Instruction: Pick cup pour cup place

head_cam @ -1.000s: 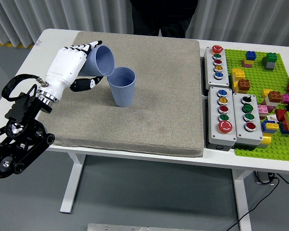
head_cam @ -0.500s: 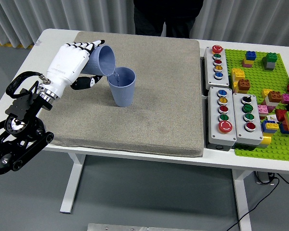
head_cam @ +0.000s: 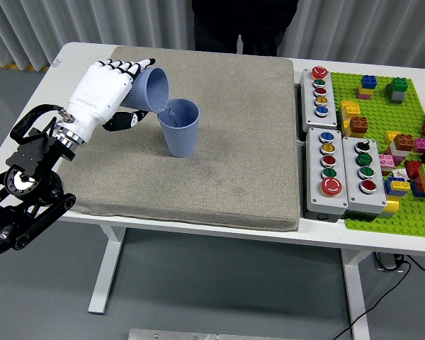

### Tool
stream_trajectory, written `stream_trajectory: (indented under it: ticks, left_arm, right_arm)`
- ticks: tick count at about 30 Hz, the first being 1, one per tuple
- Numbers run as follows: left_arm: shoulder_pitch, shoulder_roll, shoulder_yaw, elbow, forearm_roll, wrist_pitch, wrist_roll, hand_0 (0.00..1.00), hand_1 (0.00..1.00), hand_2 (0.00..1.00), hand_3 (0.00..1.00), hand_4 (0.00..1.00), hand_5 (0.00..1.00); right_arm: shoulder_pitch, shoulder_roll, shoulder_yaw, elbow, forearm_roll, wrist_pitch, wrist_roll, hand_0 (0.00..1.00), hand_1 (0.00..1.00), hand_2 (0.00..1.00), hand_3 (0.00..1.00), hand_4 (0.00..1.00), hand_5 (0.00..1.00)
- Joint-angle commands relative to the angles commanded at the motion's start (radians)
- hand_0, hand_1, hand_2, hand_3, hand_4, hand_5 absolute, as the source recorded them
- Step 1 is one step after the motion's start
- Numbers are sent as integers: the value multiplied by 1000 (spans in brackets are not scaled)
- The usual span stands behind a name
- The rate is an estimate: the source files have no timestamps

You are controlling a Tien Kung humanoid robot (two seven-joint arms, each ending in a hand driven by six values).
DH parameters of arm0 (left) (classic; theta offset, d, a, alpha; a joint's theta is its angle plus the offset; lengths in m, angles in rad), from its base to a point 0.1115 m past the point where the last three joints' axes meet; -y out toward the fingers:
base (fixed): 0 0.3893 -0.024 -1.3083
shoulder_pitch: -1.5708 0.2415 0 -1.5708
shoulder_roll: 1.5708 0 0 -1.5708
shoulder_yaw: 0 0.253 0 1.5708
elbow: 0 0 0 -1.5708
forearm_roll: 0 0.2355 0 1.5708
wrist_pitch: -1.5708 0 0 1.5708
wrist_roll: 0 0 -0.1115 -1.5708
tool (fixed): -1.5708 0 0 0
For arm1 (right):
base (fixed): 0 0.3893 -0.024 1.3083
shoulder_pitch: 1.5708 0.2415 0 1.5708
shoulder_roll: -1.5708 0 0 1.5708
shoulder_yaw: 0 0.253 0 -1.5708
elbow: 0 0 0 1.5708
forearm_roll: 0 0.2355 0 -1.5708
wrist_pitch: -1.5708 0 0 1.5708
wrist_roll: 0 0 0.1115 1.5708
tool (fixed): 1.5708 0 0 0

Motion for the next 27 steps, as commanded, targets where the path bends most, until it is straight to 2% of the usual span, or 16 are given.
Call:
stream_trajectory:
  ticks: [27]
  left_arm:
    - [-39, 23, 83, -12, 38, 13, 37, 546, 578, 608, 623, 557, 119]
  right_arm:
    - [-7, 1, -3, 0, 2, 0, -1, 694, 677, 606, 592, 2, 107]
